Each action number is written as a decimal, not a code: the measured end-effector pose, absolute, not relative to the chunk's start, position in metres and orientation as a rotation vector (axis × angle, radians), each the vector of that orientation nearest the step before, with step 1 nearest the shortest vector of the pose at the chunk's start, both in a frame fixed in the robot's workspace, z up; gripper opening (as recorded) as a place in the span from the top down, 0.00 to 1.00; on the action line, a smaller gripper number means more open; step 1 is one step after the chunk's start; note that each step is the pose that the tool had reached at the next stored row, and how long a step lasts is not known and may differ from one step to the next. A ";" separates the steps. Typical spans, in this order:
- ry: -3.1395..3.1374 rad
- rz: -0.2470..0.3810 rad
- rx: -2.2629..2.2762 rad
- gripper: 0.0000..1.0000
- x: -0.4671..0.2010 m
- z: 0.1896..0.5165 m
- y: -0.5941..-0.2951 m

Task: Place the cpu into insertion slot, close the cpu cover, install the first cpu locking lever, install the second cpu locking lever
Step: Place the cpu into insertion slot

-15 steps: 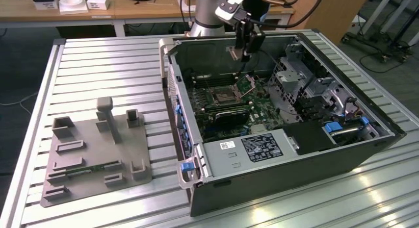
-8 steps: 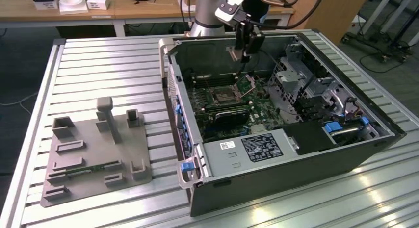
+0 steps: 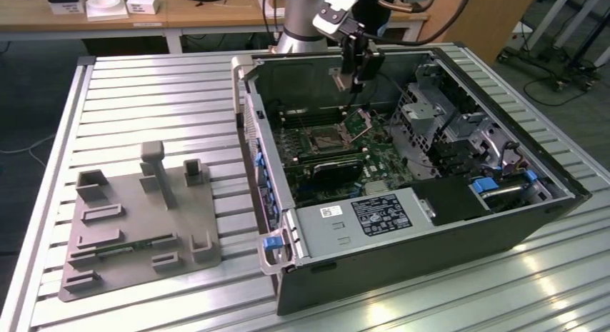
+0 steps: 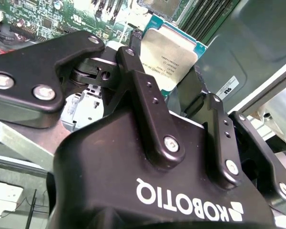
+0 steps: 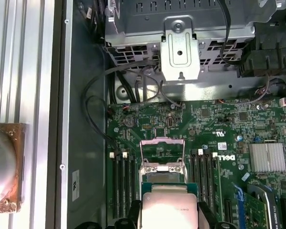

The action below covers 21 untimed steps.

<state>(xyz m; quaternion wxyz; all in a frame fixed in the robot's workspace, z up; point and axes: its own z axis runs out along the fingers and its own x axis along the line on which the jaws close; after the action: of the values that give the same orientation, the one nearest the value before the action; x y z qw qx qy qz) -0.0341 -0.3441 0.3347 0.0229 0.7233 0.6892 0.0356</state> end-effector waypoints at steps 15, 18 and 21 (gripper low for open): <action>2.140 0.098 2.245 0.46 -0.034 0.327 -0.344; 2.145 0.084 2.252 0.46 -0.034 0.325 -0.344; 2.146 0.082 2.253 0.46 -0.034 0.325 -0.344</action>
<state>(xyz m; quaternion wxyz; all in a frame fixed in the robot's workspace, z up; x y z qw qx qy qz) -0.0342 -0.3442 0.3254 0.0143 0.7237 0.6894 0.0262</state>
